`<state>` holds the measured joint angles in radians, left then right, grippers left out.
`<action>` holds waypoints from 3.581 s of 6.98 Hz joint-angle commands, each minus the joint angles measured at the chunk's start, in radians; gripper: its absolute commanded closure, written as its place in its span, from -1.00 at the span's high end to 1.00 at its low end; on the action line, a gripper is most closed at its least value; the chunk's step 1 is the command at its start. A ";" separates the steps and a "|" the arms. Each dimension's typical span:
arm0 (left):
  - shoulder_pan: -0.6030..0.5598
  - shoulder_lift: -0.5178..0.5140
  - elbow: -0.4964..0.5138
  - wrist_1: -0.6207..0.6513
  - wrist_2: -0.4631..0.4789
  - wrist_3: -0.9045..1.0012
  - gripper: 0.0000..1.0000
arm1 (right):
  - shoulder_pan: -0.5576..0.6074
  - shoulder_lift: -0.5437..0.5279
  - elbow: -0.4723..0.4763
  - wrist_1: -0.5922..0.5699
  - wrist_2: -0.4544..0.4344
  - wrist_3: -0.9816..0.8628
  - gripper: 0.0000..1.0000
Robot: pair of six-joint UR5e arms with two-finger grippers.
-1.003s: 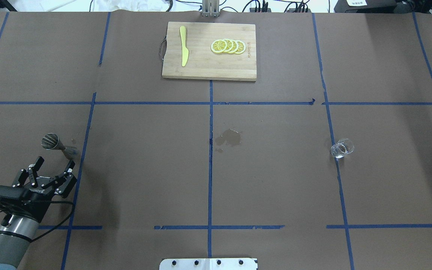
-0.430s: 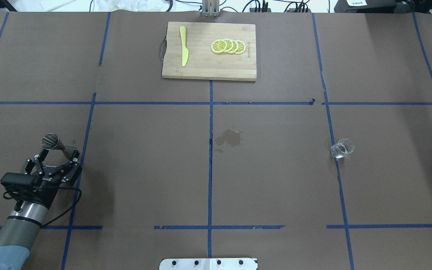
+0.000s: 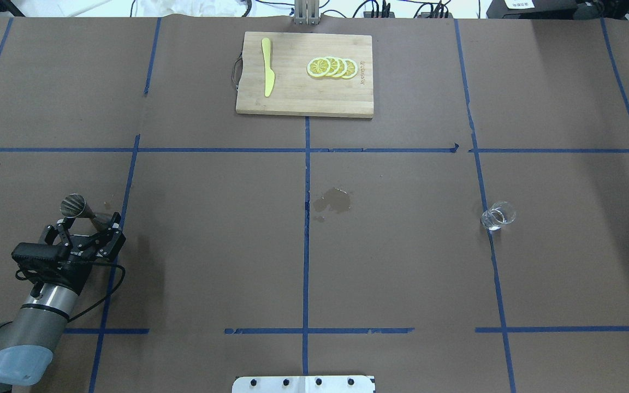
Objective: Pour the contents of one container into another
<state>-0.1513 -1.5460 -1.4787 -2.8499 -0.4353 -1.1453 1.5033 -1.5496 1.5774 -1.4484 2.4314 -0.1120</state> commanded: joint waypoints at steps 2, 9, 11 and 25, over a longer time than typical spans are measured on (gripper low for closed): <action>-0.019 -0.016 0.001 -0.012 -0.011 -0.014 0.91 | 0.000 0.002 0.000 0.000 0.000 0.000 1.00; -0.022 -0.002 0.001 -0.016 -0.010 -0.007 -0.07 | 0.000 0.006 -0.002 -0.001 0.000 0.000 1.00; -0.022 0.001 0.000 -0.016 -0.007 -0.002 -0.55 | 0.000 0.006 -0.002 -0.001 0.000 0.000 1.00; -0.010 -0.078 -0.035 -0.250 -0.026 0.346 -1.00 | -0.235 -0.094 0.030 0.819 -0.117 0.794 1.00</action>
<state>-0.1614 -1.6132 -1.5134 -3.1010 -0.4616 -0.8004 1.3526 -1.6012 1.6012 -0.8612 2.3885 0.4681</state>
